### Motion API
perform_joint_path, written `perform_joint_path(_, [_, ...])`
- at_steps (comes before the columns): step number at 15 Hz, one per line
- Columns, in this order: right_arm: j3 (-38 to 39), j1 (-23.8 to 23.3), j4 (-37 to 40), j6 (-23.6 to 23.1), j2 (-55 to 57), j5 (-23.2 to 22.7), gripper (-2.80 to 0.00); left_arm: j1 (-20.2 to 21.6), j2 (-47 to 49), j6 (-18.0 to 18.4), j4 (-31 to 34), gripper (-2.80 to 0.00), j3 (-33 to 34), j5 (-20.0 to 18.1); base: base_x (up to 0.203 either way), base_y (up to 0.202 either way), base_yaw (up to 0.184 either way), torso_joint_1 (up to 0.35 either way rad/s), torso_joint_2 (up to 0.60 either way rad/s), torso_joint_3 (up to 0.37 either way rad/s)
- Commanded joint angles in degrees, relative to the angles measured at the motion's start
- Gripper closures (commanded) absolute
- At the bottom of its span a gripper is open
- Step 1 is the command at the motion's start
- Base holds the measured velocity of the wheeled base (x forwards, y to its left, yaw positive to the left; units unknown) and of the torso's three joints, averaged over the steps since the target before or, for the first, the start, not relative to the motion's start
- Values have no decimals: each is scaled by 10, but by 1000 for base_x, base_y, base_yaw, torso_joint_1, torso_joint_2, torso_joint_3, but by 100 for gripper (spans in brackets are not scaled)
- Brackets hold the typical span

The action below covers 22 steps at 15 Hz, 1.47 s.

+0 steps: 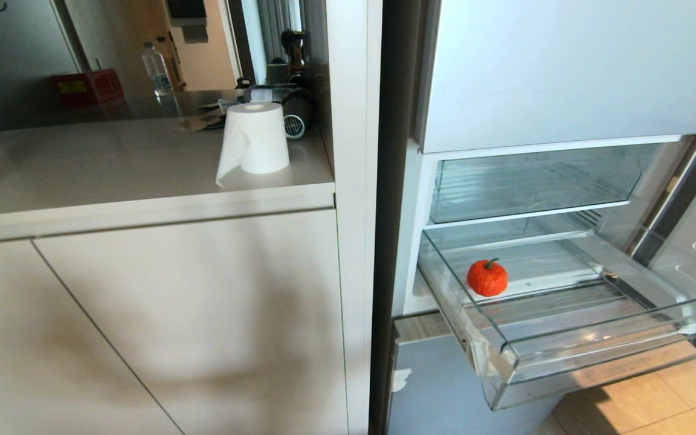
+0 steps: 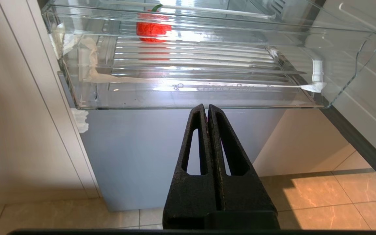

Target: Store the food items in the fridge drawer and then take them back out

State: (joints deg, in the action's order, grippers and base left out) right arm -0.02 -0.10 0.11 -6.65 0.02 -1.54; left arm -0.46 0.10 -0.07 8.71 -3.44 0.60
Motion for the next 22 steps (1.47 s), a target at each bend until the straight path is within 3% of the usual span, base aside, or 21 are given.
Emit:
perform_joint_path(1, [0, 0, 2, -2, 0, 0, 0, 0, 0, 0, 1, 0, 0, 0, 0, 0, 0, 0, 0, 0])
perform_joint_path(18, [0, 0, 0, -3, 1, -3, 0, 0, 0, 0, 1, 0, 0, 0, 0, 7, -167, 3, 3, 4])
perform_joint_path(22, [0, 0, 1, -13, 13, -7, 0, -1, 0, 0, 1, 0, 0, 0, 0, 2, -51, -1, 0, 2])
